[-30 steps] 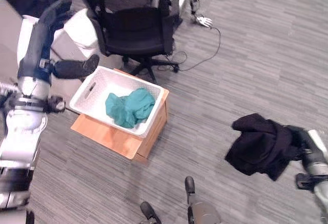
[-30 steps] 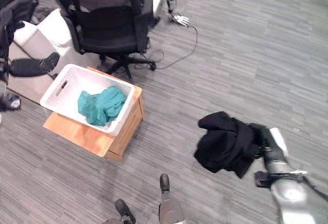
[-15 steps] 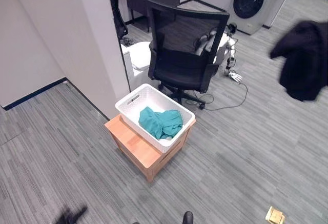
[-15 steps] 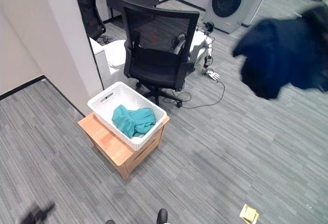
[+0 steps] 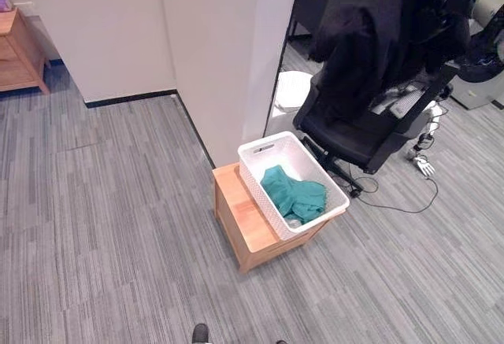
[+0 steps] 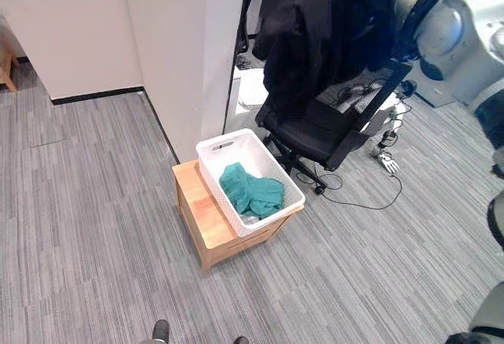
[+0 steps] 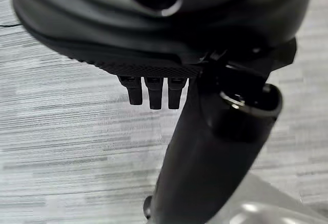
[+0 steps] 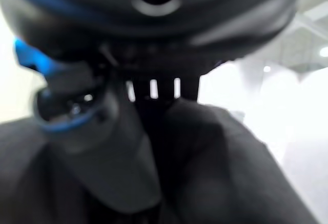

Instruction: Pick up bed clothes into laundry basket.

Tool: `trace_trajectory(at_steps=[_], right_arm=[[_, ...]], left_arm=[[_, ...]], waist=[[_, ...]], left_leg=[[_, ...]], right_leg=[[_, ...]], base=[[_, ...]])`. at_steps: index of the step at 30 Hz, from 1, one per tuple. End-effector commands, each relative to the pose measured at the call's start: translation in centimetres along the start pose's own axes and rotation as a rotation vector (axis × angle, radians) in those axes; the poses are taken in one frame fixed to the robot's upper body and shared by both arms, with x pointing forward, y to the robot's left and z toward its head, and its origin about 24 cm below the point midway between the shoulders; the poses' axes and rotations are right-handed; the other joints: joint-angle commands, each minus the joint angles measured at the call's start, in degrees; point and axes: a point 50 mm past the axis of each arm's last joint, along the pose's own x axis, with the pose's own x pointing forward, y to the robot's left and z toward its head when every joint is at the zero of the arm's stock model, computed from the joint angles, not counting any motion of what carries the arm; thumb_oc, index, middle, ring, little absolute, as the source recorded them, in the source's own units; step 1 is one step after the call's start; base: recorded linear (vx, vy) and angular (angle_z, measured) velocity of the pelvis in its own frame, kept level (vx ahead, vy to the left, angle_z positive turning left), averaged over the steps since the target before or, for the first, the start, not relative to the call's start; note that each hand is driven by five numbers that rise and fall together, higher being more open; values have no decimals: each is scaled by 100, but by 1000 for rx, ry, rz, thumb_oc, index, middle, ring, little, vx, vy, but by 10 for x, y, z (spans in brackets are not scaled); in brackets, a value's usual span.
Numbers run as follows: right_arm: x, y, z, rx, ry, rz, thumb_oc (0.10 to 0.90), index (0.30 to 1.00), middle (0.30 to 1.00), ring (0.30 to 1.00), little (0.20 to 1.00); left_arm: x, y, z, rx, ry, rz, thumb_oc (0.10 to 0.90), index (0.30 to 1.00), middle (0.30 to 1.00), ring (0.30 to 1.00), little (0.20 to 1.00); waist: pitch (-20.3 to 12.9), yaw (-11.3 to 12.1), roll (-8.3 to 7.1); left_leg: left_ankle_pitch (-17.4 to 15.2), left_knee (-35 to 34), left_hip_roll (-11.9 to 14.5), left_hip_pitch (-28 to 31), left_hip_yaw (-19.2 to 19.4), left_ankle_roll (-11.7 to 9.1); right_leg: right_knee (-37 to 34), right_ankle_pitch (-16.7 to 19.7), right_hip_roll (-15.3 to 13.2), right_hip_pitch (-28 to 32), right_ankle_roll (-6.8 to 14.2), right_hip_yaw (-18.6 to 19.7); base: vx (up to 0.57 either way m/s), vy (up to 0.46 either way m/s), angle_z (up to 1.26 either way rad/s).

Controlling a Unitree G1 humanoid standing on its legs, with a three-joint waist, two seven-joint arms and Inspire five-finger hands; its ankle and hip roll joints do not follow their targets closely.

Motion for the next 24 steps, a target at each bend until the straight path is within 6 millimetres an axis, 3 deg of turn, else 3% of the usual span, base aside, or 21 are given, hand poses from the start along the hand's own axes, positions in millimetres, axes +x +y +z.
trace_trajectory(at_steps=[1,5,7,9,10,12,16,23,24], right_arm=[[-19,-58,-42,-19,206,-188,400,300,300,300,300],[-13,-48,-36,-31,188,-171,400,300,300,300,300],[-2,-40,-23,28,148,-188,400,300,300,300,300],[0,-35,-22,52,148,-192,400,300,300,300,300],[6,-22,-17,95,138,-184,400,300,300,300,300],[6,-21,-17,97,138,-183,400,300,300,300,300],[25,19,11,74,87,-64,400,300,300,300,300],[34,25,36,41,7,-36,400,300,300,300,300],[36,33,39,41,12,-14,400,300,300,300,300]], left_arm=[[-1,16,11,52,-15,47,800,900,900,900,900],[0,13,27,112,-68,46,800,900,900,900,900],[0,10,35,116,-103,46,800,900,900,900,900],[0,11,36,116,-106,49,800,900,900,900,900],[0,11,37,112,-108,55,800,900,900,900,900],[0,12,37,112,-108,58,800,900,900,900,900],[0,9,36,103,-108,55,800,900,900,900,900],[0,2,46,86,-149,38,800,900,900,900,900],[1,-2,50,88,-160,27,800,900,900,900,900]], waist=[[158,17,-120],[361,169,-99],[517,256,14],[536,274,25],[597,318,96],[589,318,81],[599,413,195],[648,388,264],[690,399,296]], left_leg=[[67,-10,-147,152,170,-175],[-10,-10,-84,34,40,-220],[33,-10,-70,-90,4,-211],[37,-10,-68,-106,6,-208],[46,-10,-67,-134,-11,-197],[46,-10,-67,-135,-11,-197],[53,-10,-64,-195,0,-199],[66,-10,-82,-297,-13,-199],[69,-10,-89,-328,-21,-196]], right_leg=[[17,-276,231,245,209,30],[17,-369,262,152,237,79],[17,-349,259,20,216,103],[17,-346,261,-3,210,104],[17,-350,254,-31,195,96],[17,-351,254,-33,195,96],[17,-372,238,-91,192,97],[17,-367,218,-197,170,114],[17,-362,223,-227,164,106]], base=[[-44,-32,11],[1,-40,0],[-52,-12,4],[-17,-7,1],[0,0,0],[0,0,0],[2,2,-1],[-5,1,1],[0,0,0]])
